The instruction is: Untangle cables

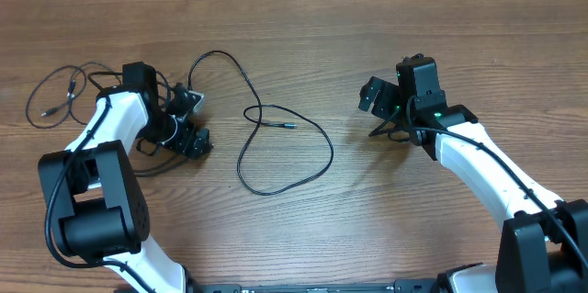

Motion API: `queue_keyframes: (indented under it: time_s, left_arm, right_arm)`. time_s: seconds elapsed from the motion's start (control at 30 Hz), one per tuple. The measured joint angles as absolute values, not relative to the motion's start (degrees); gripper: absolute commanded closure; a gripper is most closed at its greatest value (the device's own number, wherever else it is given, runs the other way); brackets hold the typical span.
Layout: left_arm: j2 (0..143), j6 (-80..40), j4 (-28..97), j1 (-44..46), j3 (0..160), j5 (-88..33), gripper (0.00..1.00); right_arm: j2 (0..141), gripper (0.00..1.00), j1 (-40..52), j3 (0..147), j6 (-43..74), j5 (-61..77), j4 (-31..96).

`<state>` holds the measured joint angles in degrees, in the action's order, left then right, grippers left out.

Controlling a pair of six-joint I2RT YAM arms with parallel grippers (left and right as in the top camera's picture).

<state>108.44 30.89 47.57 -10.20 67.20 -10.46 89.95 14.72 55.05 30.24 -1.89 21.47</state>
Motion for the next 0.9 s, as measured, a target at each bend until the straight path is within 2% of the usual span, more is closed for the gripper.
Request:
queue_keyframes:
  time_s: [0.13, 0.27, 0.33, 0.4, 0.43, 0.5, 0.53, 0.67, 0.9]
  left_arm:
    - [108.1, 29.6, 46.0, -9.7, 66.7, -6.8, 0.06]
    - [107.3, 28.7, 41.3, -9.8, 64.8, -4.9, 0.10]
    - [107.0, 28.6, 40.8, -9.7, 64.3, -4.9, 0.24]
    - [106.8, 28.3, 40.4, -9.7, 64.0, -5.1, 0.46]
    - [106.9, 28.3, 39.4, -9.4, 63.7, -4.0, 0.47]
    - [106.9, 28.8, 38.5, -9.3, 63.6, -3.7, 0.30]
    - [106.9, 28.9, 38.6, -9.4, 63.6, -4.1, 0.26]
    - [106.9, 30.0, 40.1, -9.4, 64.0, -5.5, 0.20]
    - [108.9, 29.5, 51.8, -9.4, 69.3, -7.4, 0.14]
  right_arm:
    - [90.0, 0.00, 14.7, 55.0, 30.2, -1.9, 21.5]
    - [90.0, 0.00, 14.7, 55.0, 30.2, -1.9, 21.5]
    - [90.0, 0.00, 14.7, 55.0, 30.2, -1.9, 21.5]
    - [90.0, 0.00, 14.7, 55.0, 30.2, -1.9, 21.5]
    - [90.0, 0.00, 14.7, 55.0, 30.2, -1.9, 21.5]
    - [90.0, 0.00, 14.7, 55.0, 30.2, -1.9, 21.5]
    - [90.0, 0.00, 14.7, 55.0, 30.2, -1.9, 21.5]
    - [90.0, 0.00, 14.7, 55.0, 30.2, -1.9, 21.5]
    - [90.0, 0.00, 14.7, 55.0, 30.2, -1.9, 21.5]
